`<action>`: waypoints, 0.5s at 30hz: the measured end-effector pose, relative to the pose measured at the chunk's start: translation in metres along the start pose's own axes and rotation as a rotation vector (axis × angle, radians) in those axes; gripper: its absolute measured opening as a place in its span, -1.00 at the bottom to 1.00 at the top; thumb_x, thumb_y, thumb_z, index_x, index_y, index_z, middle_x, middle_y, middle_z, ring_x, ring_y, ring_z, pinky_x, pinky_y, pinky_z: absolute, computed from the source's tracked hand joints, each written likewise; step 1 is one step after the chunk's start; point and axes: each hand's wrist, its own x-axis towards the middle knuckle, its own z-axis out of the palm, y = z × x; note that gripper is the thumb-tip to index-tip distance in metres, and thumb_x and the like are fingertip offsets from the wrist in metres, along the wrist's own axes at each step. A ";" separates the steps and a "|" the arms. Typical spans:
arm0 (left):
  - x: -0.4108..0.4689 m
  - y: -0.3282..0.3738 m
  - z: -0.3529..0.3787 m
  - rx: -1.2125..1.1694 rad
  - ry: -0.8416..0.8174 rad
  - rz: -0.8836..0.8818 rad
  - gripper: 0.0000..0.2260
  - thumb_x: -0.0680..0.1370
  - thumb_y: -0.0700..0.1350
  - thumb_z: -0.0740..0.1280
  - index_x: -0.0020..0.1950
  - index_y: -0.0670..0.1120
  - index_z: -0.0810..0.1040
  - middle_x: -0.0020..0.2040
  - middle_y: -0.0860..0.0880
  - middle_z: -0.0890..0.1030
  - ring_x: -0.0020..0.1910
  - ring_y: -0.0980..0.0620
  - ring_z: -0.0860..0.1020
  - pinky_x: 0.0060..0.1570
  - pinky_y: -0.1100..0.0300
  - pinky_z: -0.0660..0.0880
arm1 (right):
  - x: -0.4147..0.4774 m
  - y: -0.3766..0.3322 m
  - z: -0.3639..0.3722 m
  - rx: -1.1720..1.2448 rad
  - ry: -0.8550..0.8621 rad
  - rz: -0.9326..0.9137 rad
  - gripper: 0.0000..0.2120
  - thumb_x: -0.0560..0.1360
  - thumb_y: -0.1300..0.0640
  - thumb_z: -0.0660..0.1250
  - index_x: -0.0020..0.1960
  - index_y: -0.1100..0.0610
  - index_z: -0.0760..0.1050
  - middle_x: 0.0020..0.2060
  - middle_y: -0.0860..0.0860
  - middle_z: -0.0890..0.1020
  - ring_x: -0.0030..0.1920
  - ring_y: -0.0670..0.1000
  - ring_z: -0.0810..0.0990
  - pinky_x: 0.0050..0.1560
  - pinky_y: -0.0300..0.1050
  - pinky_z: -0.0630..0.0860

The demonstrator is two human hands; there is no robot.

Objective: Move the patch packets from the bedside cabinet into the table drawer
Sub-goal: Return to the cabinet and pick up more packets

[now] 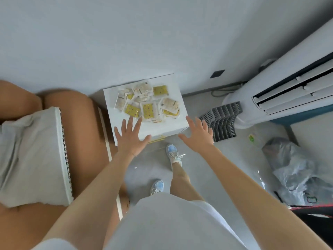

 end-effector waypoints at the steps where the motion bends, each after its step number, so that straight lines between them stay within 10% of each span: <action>1: 0.010 0.003 -0.002 -0.005 -0.011 -0.024 -0.34 0.54 0.29 0.10 0.55 0.13 -0.07 0.57 0.00 -0.15 0.54 -0.07 -0.21 0.45 -0.19 -0.25 | 0.013 0.000 -0.005 -0.022 -0.008 -0.017 -0.29 0.54 -0.26 0.14 0.56 -0.13 -0.11 0.56 0.03 -0.01 0.55 0.17 -0.10 0.50 0.24 -0.08; 15: 0.128 0.015 0.024 -0.249 -0.027 -0.284 -0.36 0.53 0.30 0.13 0.54 0.16 0.00 0.58 0.03 -0.09 0.55 -0.03 -0.15 0.45 -0.17 -0.22 | 0.160 0.008 -0.012 -0.014 -0.123 -0.022 -0.27 0.52 -0.29 0.17 0.56 -0.10 -0.06 0.55 0.06 0.04 0.54 0.18 -0.01 0.47 0.29 0.02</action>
